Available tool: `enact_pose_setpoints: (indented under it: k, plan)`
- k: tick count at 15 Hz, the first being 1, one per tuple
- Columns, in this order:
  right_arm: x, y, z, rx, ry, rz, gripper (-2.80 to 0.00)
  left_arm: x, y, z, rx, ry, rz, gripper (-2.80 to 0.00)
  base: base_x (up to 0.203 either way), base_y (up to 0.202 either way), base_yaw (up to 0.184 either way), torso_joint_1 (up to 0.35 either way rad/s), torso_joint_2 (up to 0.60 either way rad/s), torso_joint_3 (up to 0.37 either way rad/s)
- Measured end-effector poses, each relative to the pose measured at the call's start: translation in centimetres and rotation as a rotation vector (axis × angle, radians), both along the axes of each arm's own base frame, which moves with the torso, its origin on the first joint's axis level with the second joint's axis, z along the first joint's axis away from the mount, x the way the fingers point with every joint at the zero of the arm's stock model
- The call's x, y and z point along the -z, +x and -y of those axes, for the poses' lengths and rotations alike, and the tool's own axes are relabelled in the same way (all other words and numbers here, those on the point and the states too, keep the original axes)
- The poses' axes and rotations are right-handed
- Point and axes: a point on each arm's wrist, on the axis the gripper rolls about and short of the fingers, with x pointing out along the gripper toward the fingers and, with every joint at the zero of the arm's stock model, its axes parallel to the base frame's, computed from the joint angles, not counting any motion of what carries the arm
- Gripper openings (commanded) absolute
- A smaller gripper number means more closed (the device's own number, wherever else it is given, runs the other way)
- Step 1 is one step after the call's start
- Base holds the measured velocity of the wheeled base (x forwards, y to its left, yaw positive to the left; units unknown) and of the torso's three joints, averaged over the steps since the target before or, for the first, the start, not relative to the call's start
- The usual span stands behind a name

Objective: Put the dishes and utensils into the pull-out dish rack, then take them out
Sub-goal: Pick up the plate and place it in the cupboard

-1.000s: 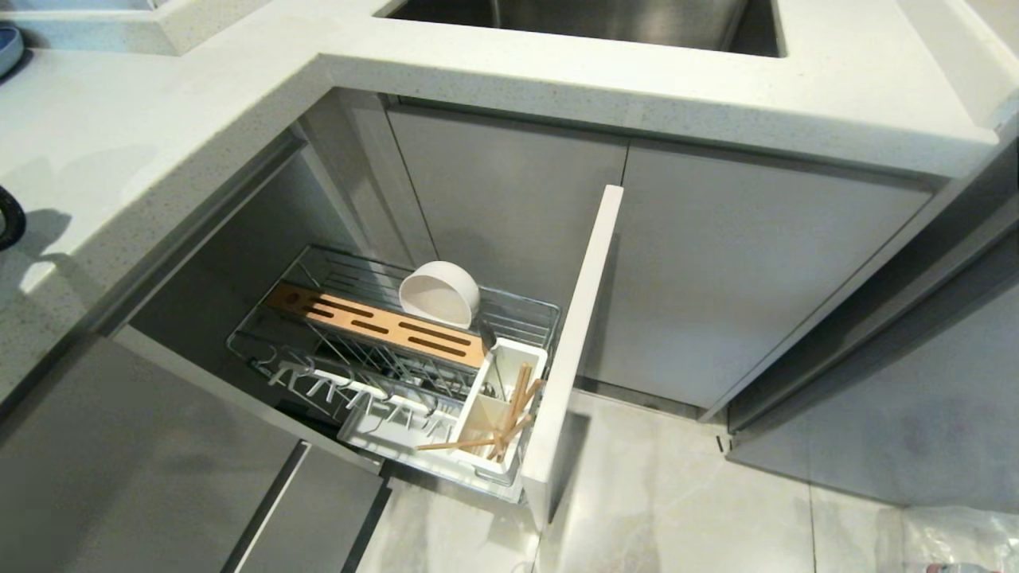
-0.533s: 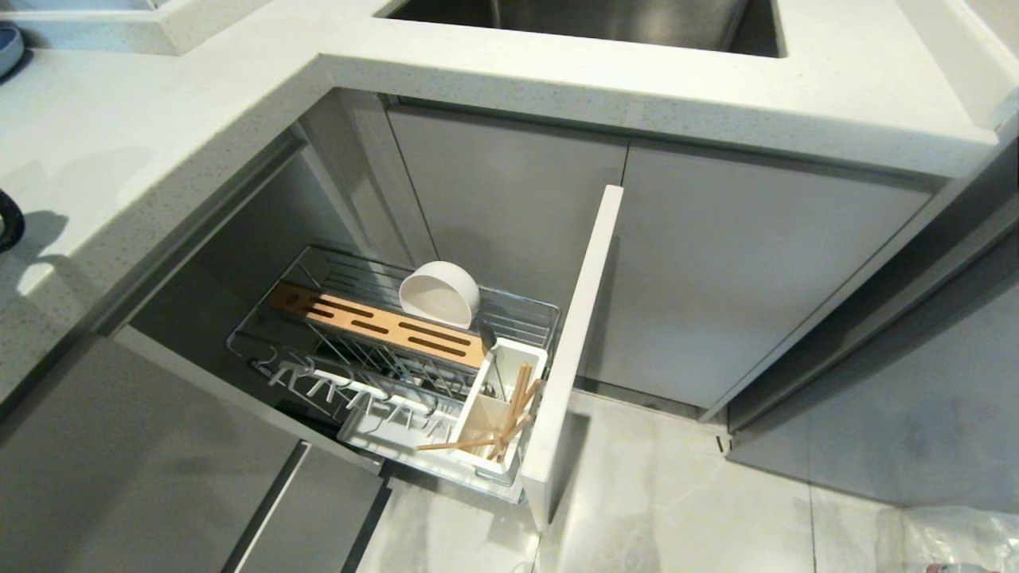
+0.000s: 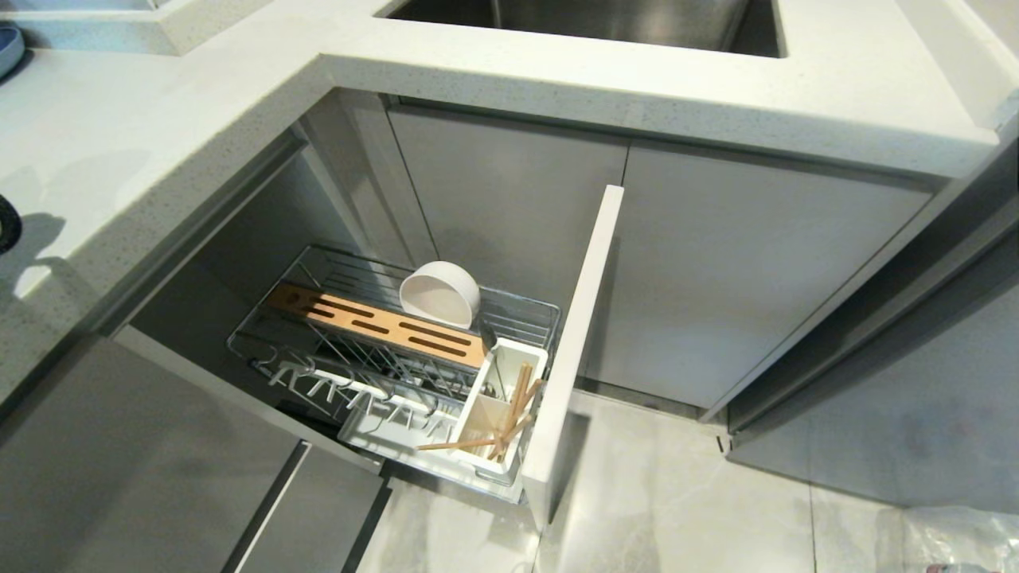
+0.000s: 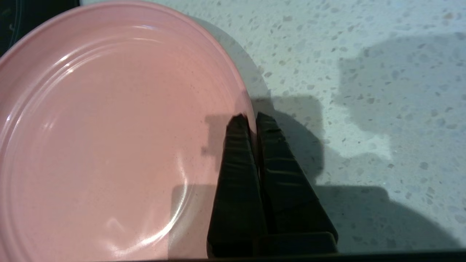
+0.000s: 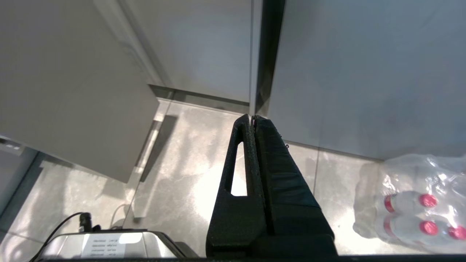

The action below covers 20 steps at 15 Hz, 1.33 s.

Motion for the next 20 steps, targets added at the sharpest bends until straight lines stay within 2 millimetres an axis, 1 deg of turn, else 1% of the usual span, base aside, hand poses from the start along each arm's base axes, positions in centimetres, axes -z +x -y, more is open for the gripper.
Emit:
enact_pose_setpoints:
  k: [3, 7, 9, 11, 12, 14, 15, 17, 20]
  plan:
    - [0.0, 0.0, 0.0, 0.000, 0.000, 0.000, -2.80, -0.4, -0.5, 0.3, 0.007, 0.000, 0.022, -2.80, 0.000, 0.000, 0.000, 0.000, 0.00, 0.000]
    - [0.0, 0.0, 0.0, 0.000, 0.000, 0.000, -2.80, -2.1, -2.2, 1.1, 0.035, 0.019, 0.098, -2.80, 0.000, 0.000, 0.000, 0.000, 0.00, 0.000]
    - [0.0, 0.0, 0.0, 0.000, 0.000, 0.000, -2.80, -3.4, -3.7, 2.2, 0.094, 0.042, 0.140, -2.80, 0.000, 0.000, 0.000, 0.000, 0.00, 0.000]
    - [0.0, 0.0, 0.0, 0.000, 0.000, 0.000, -2.80, -4.8, -5.8, 3.6, 0.192, 0.079, 0.179, -2.80, 0.000, 0.000, 0.000, 0.000, 0.00, 0.000]
    - [0.0, 0.0, 0.0, 0.000, 0.000, 0.001, -2.80, -5.6, -7.2, 4.3, 0.248, 0.103, 0.198, -2.80, 0.000, 0.000, 0.000, 0.000, 0.00, 0.000]
    - [0.0, 0.0, 0.0, 0.000, 0.000, 0.000, -2.80, -7.1, -10.2, 4.8, 0.341, 0.166, 0.211, -2.80, 0.000, 0.000, 0.000, 0.000, 0.00, 0.000]
    - [0.0, 0.0, 0.0, 0.000, 0.000, 0.000, -2.80, -7.6, -11.3, 5.1, 0.404, 0.190, 0.227, -2.80, 0.000, 0.000, 0.000, 0.000, 0.00, 0.000]
    - [0.0, 0.0, 0.0, 0.000, 0.000, 0.000, -2.80, -8.6, -12.4, 5.6, 0.511, 0.209, 0.319, -2.80, 0.000, 0.000, 0.000, 0.000, 0.00, 0.000]
    - [0.0, 0.0, 0.0, 0.000, 0.000, 0.000, -2.80, -9.1, -13.2, 5.8, 0.554, 0.207, 0.379, -2.80, 0.000, 0.000, 0.000, 0.000, 0.00, 0.000]
